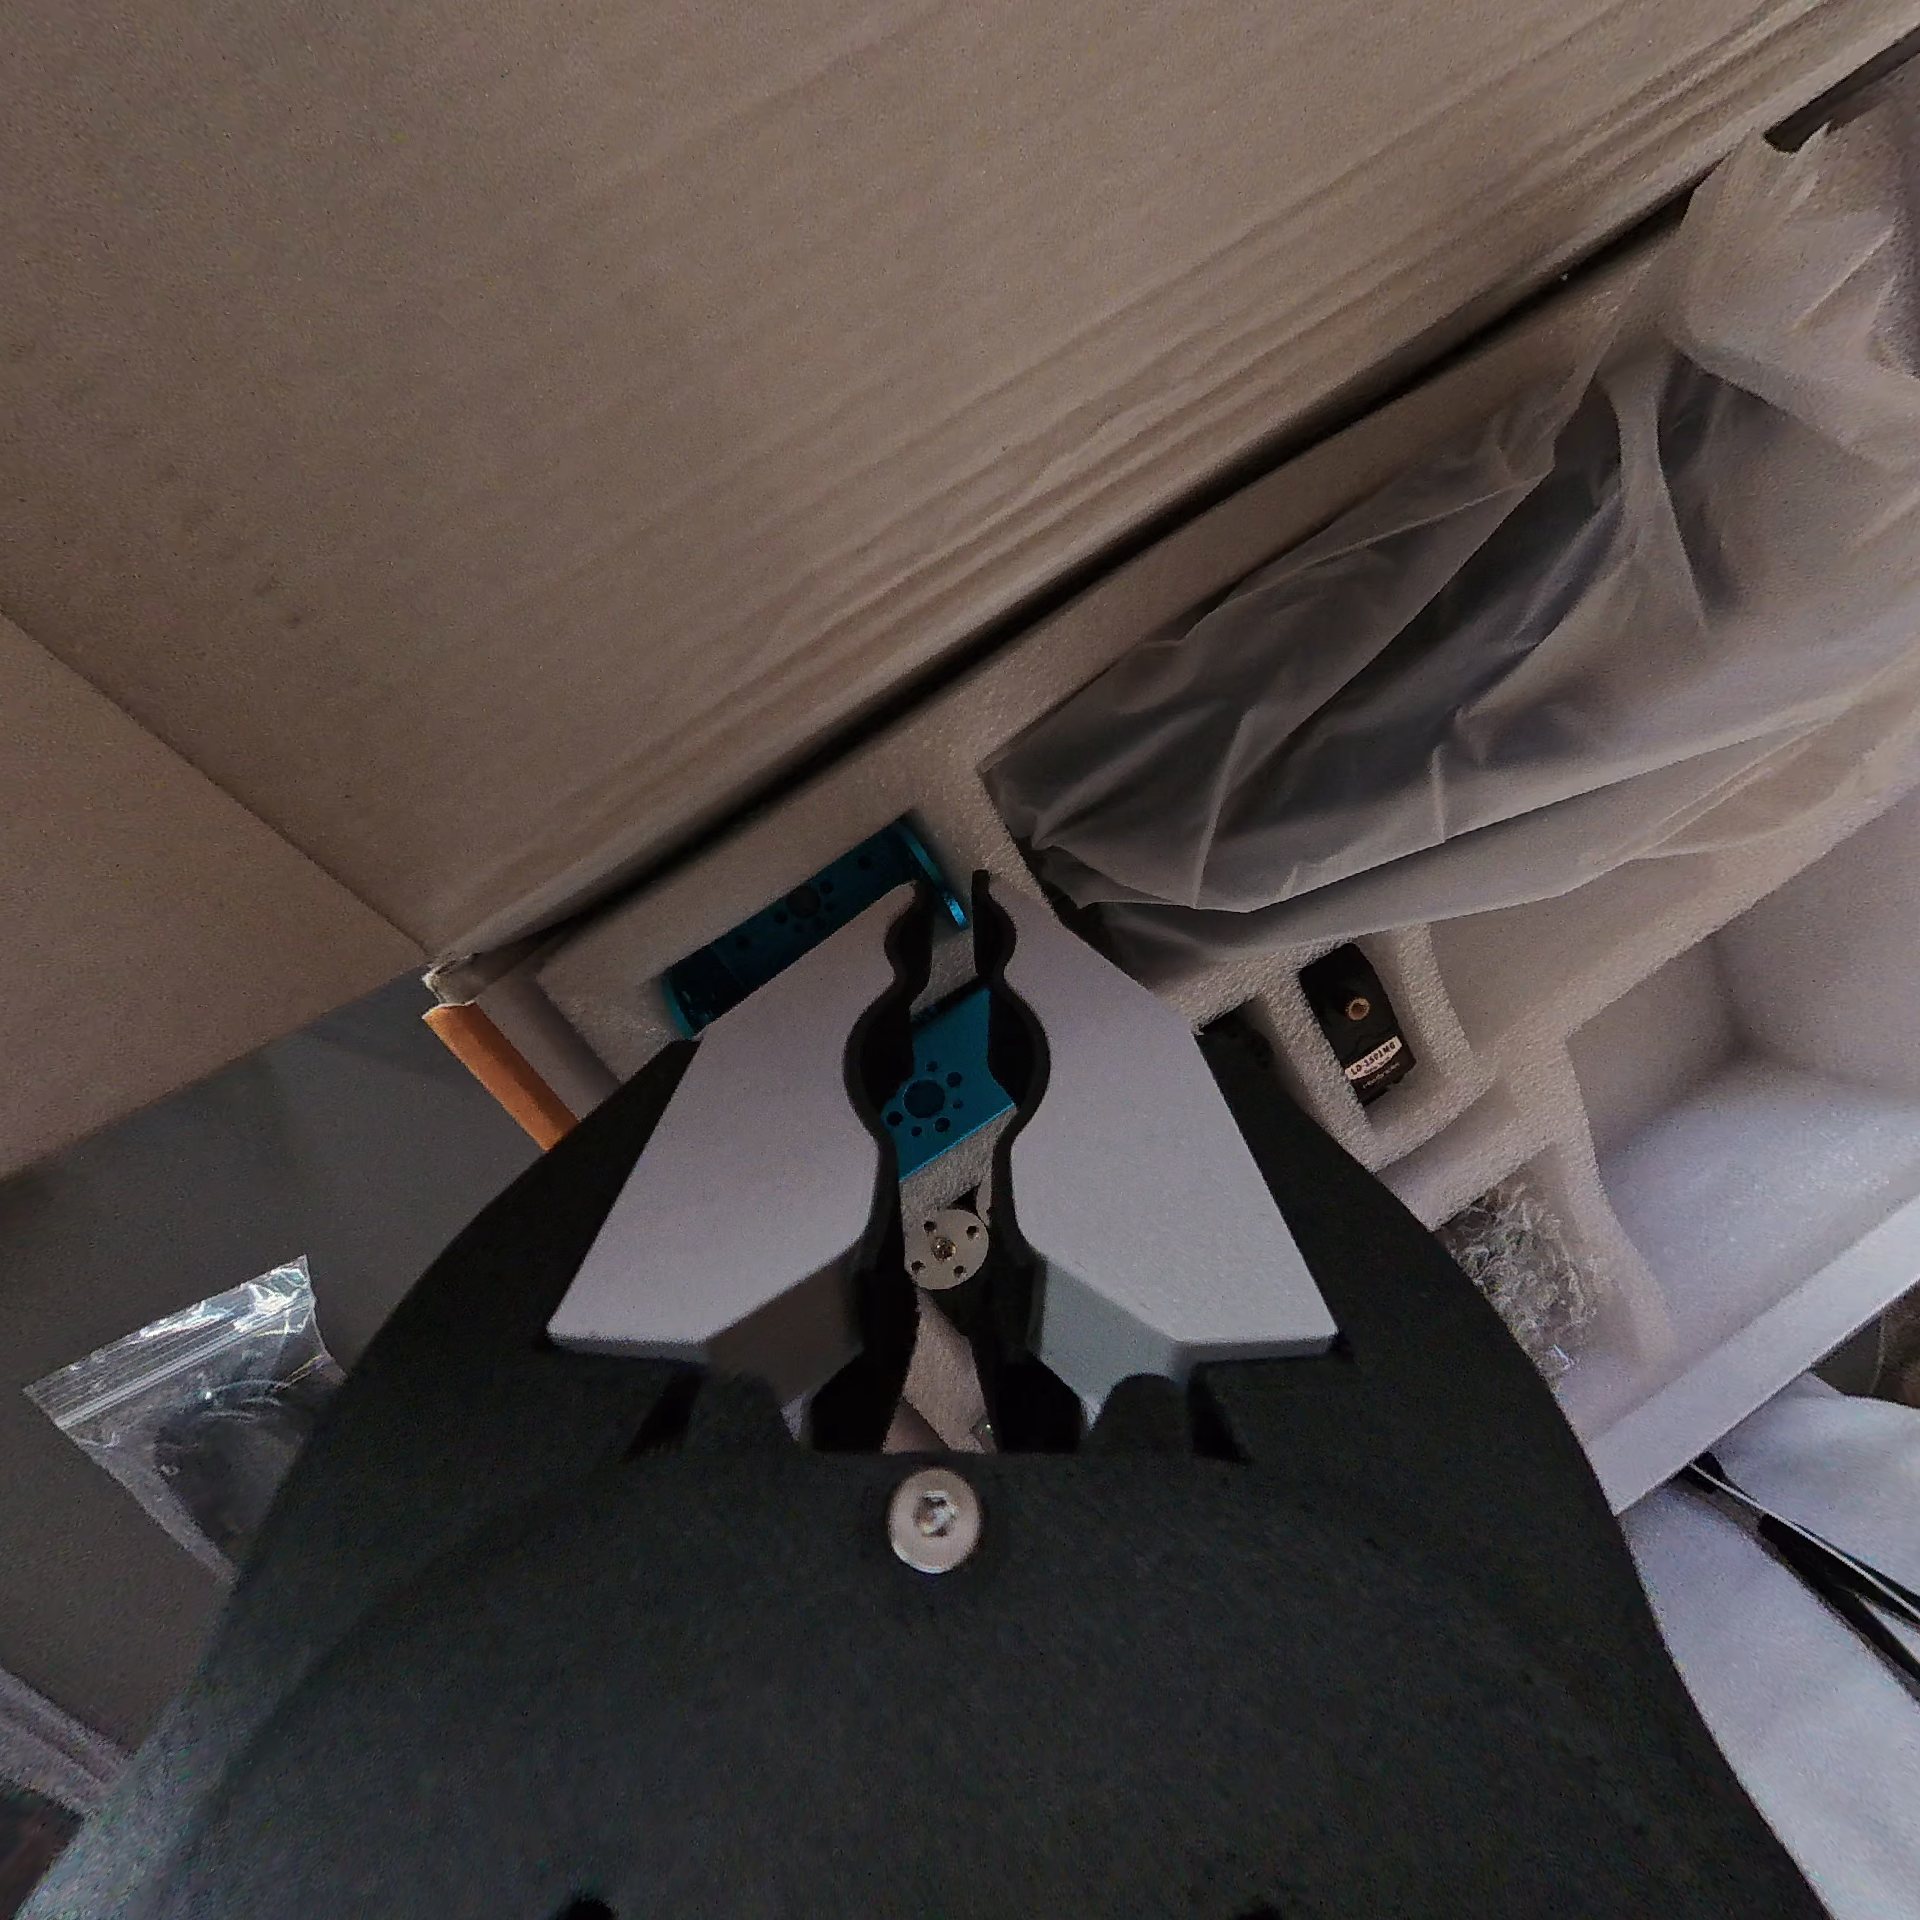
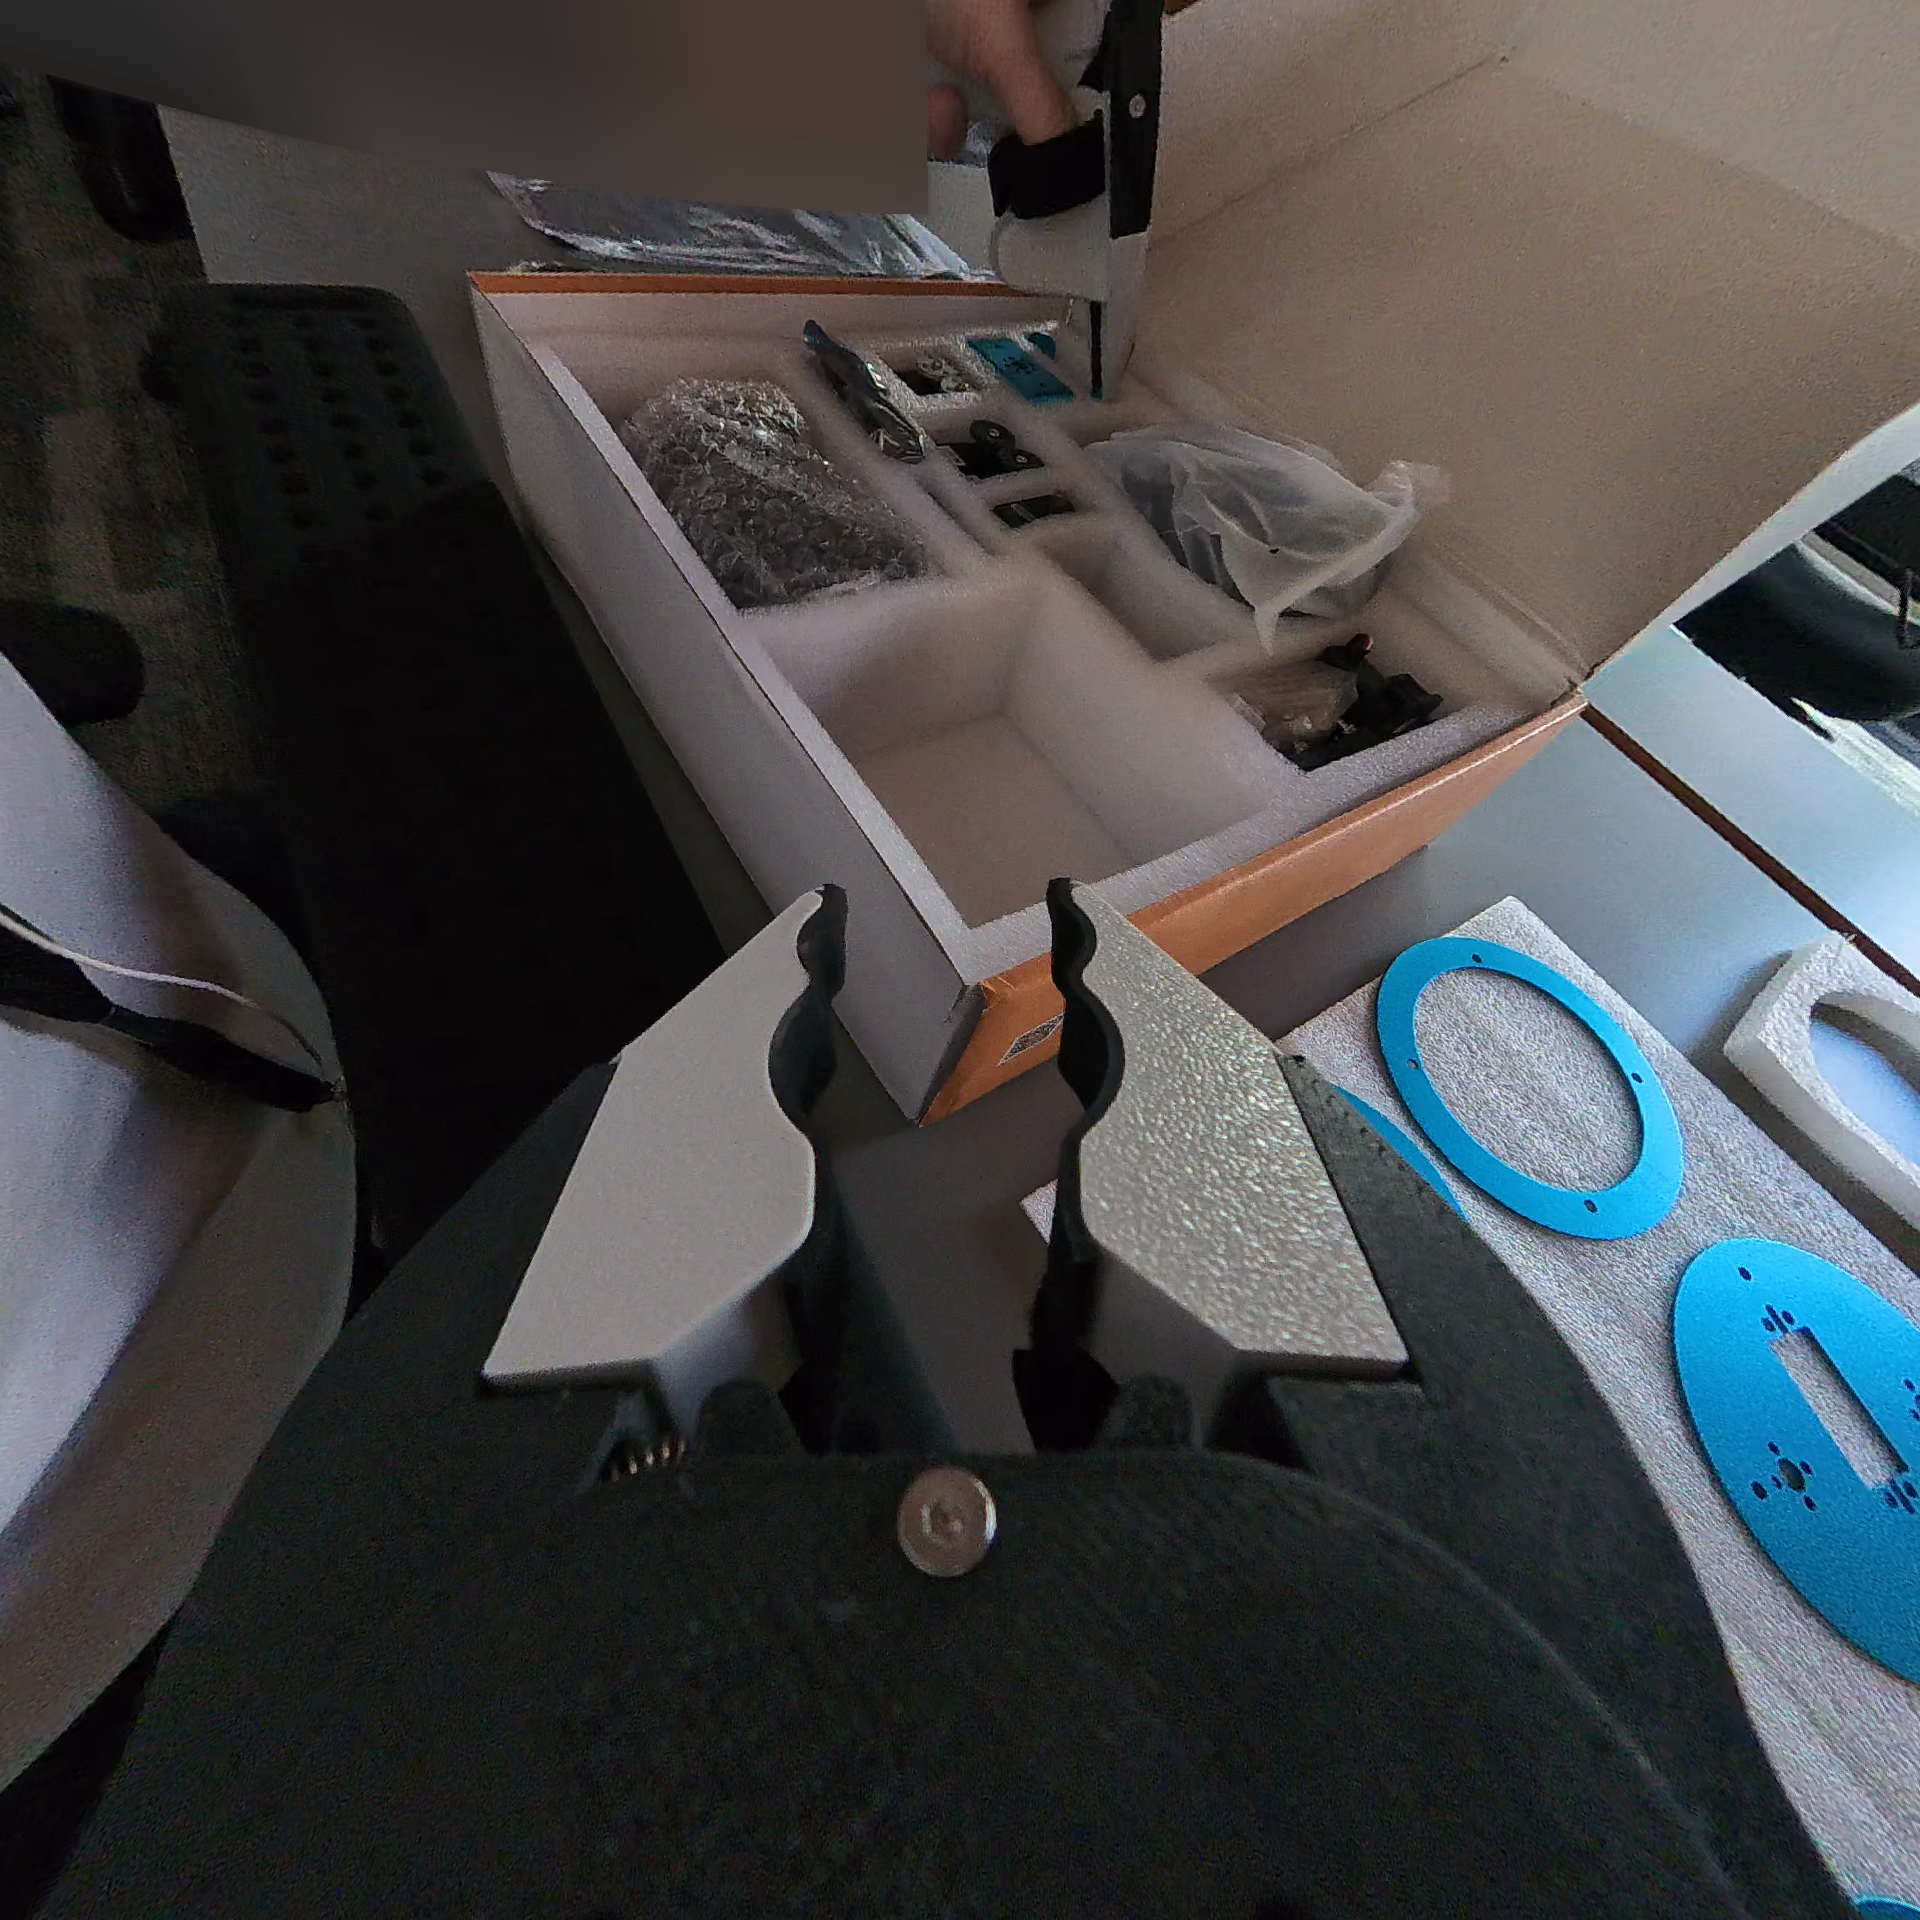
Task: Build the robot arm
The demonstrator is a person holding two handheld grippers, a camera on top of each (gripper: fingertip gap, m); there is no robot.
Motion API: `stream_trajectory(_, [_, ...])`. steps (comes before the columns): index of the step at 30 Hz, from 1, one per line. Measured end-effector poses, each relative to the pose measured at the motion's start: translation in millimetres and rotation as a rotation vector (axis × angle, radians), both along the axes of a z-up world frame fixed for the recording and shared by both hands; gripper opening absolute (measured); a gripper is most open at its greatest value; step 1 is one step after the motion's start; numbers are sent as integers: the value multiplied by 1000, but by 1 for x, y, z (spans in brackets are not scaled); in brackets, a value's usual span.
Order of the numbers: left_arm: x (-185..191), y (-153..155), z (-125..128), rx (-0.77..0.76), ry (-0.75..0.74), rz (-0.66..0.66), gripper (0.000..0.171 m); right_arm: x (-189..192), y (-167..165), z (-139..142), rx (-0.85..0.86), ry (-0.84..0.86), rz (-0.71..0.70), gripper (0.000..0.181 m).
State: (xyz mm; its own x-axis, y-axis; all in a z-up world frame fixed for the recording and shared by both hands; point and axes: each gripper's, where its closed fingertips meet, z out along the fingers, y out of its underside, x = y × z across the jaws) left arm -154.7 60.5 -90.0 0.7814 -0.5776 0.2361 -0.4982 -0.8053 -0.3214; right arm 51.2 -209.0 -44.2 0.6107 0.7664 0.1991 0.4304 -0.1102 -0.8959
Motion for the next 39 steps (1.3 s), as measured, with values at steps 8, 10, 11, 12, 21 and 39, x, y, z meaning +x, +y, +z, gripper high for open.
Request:
stream_trajectory(8, [-1, 0, -1, -15, 29, -6, 2, 14, 1, -4, -6, 19, -43, 39])
stream_trajectory(10, [-1, 1, -1, -23, 43, -8, 1, 14, 0, -3, -1, 16, -43, 39])
stream_trajectory(11, [-2, 0, -1, -22, 56, -18, 1, 16, 1, -3, 1, 11, -59, 39])
stream_trajectory(12, [-2, -1, 0, -15, 74, -32, 1, 18, 4, -2, 0, 3, -83, 39])
stream_trajectory(21, [-3, -3, 5, 30, 163, -91, 0, 59, 58, 21, -40, -129, -547, 33])
stream_trajectory(39, [2, 12, 56, 184, 260, -114, 0, 48, 75, 1, -135, -221, -559, 34])
